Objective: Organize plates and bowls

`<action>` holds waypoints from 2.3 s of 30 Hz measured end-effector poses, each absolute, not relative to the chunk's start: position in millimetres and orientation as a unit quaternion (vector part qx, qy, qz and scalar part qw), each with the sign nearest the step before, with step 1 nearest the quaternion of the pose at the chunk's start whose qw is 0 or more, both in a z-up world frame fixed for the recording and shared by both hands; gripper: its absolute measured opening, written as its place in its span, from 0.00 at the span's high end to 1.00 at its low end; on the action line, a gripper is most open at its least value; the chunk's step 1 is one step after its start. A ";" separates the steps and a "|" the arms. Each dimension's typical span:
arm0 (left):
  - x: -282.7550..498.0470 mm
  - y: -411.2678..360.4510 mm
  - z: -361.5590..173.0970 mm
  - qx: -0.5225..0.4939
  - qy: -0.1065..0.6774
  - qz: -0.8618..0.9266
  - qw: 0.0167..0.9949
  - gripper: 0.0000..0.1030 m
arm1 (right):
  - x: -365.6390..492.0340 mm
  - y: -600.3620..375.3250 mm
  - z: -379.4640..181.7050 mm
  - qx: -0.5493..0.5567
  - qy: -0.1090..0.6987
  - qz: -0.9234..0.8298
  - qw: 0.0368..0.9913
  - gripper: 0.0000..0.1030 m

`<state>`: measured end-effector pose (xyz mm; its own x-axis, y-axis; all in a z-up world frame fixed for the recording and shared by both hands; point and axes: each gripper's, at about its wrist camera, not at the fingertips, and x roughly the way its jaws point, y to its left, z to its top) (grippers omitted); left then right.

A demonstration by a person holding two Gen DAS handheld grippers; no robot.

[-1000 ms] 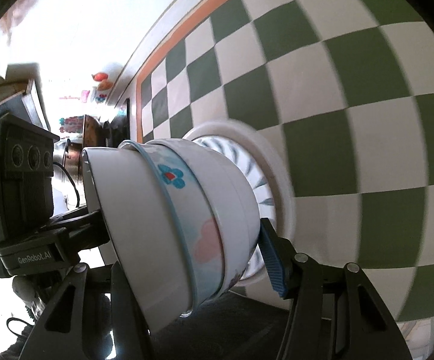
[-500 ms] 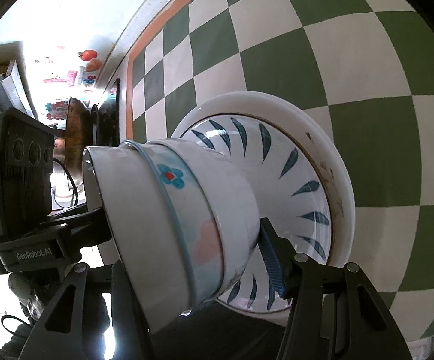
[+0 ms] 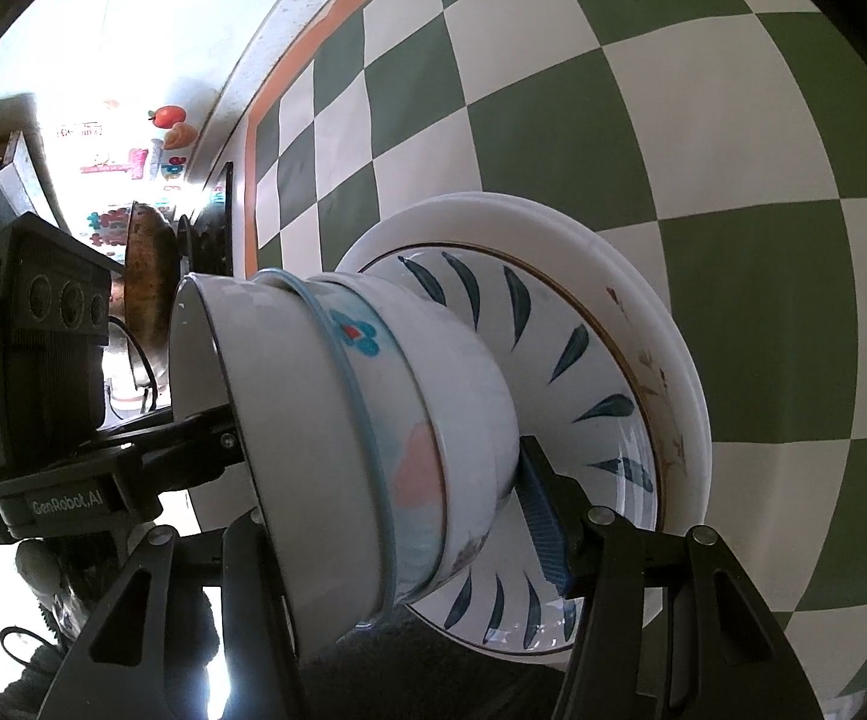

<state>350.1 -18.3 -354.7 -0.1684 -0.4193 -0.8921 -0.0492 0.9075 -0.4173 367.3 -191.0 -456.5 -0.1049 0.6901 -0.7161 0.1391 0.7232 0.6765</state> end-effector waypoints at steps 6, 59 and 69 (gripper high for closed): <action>351.0 -18.7 -354.8 -0.154 0.752 -0.146 0.624 0.49 | 367.2 -190.3 -454.9 0.288 0.710 0.223 0.603 0.44; 216.2 -6.4 -168.4 -0.031 0.517 -0.046 0.854 0.00 | 223.0 -197.4 -217.8 0.030 0.535 0.029 0.844 0.02; 124.9 -21.5 -111.7 -0.030 0.470 -0.026 0.882 0.00 | 135.3 -215.8 -153.6 0.028 0.483 0.048 0.874 0.02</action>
